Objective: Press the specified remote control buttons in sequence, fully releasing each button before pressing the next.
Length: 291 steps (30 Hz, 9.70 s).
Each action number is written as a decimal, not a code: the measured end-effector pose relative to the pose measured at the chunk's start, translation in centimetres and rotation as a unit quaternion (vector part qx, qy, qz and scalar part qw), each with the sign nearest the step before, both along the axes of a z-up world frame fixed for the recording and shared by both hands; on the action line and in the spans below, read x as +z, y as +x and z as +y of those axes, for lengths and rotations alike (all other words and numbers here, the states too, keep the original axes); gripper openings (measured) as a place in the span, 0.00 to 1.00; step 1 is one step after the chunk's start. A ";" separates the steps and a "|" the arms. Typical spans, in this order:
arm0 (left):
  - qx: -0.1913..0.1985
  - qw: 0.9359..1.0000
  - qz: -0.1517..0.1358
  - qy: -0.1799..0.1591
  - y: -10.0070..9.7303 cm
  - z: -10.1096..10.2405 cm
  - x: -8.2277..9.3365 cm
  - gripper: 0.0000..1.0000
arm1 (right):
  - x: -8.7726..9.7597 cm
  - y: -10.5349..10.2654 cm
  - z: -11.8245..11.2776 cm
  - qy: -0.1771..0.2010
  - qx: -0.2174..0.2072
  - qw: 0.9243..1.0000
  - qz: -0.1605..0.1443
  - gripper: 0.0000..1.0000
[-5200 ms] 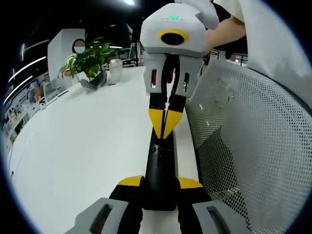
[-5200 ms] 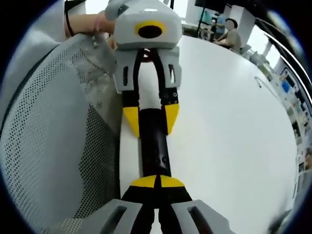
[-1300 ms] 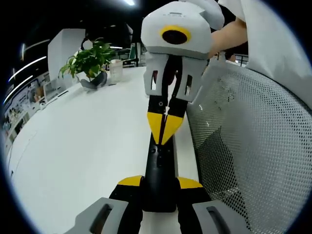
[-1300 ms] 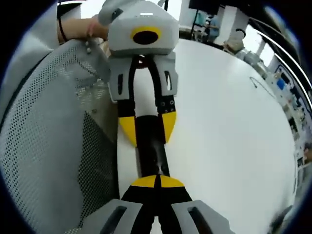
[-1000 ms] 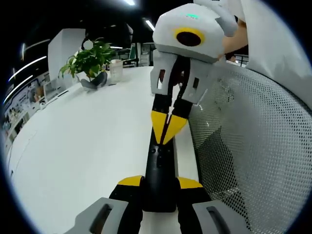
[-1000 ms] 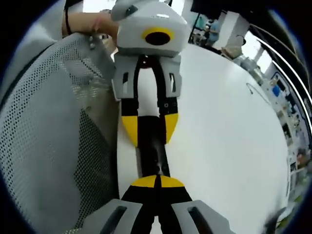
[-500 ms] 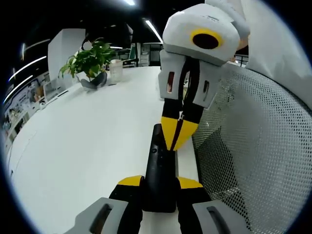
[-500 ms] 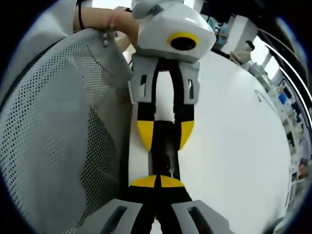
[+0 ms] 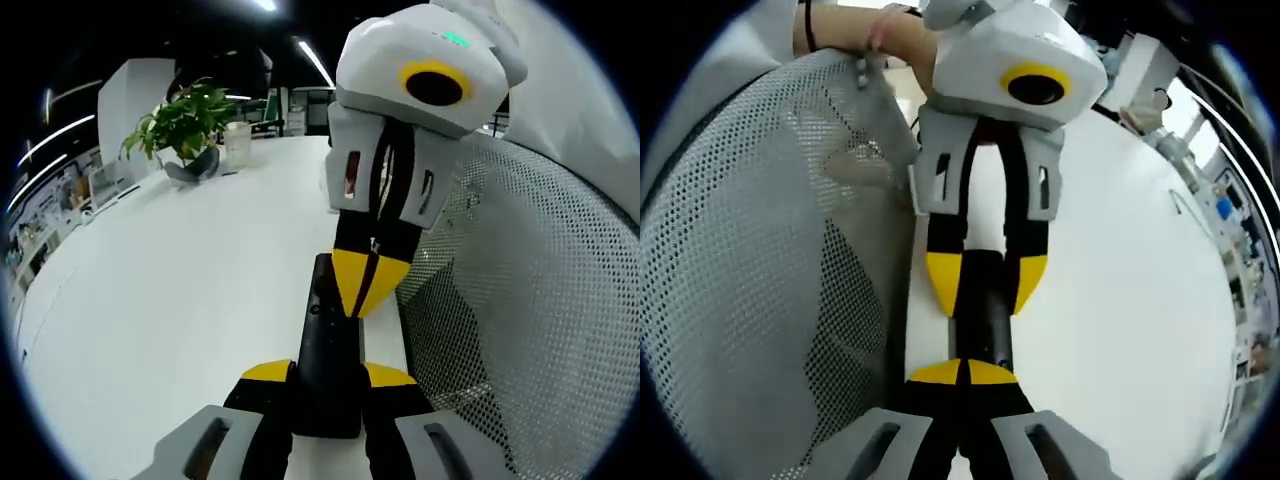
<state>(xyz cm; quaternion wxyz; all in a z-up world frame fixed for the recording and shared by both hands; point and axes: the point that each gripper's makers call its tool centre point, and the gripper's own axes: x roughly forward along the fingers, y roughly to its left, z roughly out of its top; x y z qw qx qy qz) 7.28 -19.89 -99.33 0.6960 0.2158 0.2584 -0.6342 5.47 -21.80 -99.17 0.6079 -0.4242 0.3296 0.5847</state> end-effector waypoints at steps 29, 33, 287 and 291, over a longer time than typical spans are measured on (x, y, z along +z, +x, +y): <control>0.001 1.000 0.000 -0.001 0.0 0.1 0.0 0.25 | 0.9 1.3 -0.4 0.054 -0.078 0.995 0.030 0.00; 0.001 1.000 0.000 -0.002 0.0 0.1 -0.1 0.25 | 0.5 1.1 -0.1 0.041 -0.058 0.997 0.018 0.00; 0.017 0.999 0.000 0.049 -0.8 -0.4 0.1 0.25 | -0.3 0.8 -1.7 0.097 -0.029 0.994 0.043 0.22; 0.017 0.998 -0.004 0.054 -0.8 -0.4 0.1 0.25 | -0.2 0.8 -1.7 0.097 -0.032 0.994 0.040 0.22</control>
